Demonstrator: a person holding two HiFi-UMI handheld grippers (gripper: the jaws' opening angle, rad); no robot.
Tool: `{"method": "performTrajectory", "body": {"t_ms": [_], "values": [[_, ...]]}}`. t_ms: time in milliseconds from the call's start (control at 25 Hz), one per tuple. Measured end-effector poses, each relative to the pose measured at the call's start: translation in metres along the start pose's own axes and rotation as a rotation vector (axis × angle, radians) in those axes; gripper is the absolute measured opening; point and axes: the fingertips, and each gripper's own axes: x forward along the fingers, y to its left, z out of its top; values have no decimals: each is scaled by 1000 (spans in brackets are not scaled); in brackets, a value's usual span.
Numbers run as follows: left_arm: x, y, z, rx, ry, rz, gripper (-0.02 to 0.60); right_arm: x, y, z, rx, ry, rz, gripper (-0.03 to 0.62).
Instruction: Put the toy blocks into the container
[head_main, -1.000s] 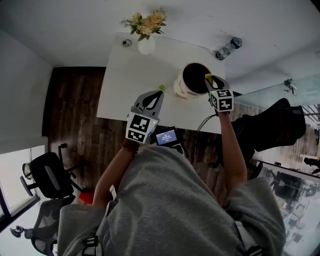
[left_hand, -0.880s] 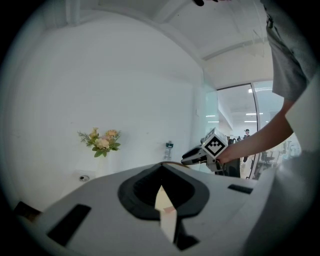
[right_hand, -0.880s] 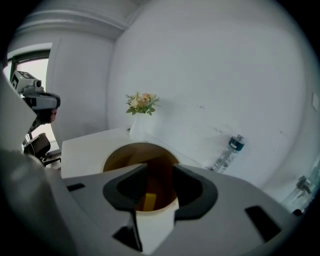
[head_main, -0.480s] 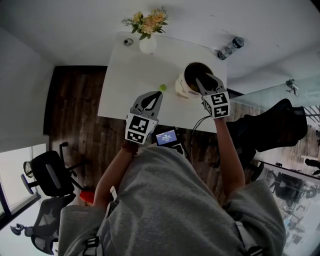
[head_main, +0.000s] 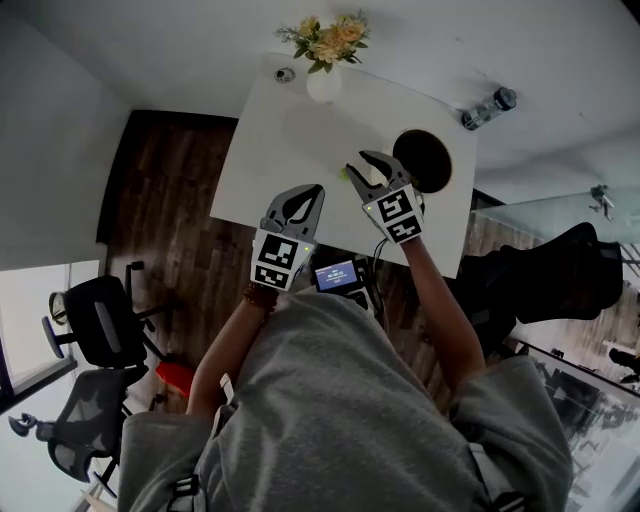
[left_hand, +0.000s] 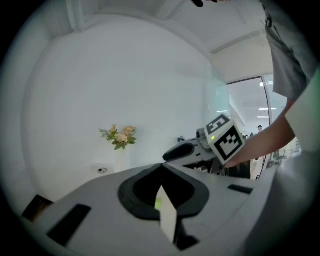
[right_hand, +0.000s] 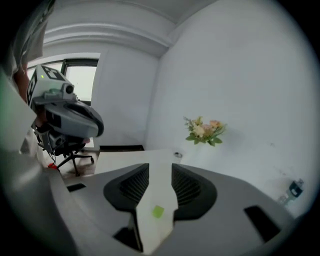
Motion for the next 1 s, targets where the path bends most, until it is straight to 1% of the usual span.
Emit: {"method": "performTrajectory", "body": {"t_ms": [200, 320, 400, 480, 600, 800, 920, 1000], "values": [[-14, 14, -9, -14, 20, 60, 6, 51, 15, -69, 63, 181, 69, 143], [-22, 21, -14, -32, 25, 93, 6, 74, 20, -112, 103, 293, 87, 150], [-27, 26, -17, -40, 28, 111, 6, 86, 23, -130, 123, 345, 89, 163], [-33, 30, -20, -44, 37, 130, 6, 94, 27, -142, 133, 386, 77, 175], [-34, 33, -22, -52, 42, 149, 6, 100, 22, -154, 144, 436, 31, 176], [-37, 38, -26, -62, 48, 169, 6, 109, 13, -164, 171, 478, -47, 179], [-39, 41, -26, -67, 46, 179, 6, 113, 13, -173, 206, 522, -52, 184], [-39, 43, -27, -70, 46, 183, 6, 115, 13, -178, 231, 533, -49, 182]]}}
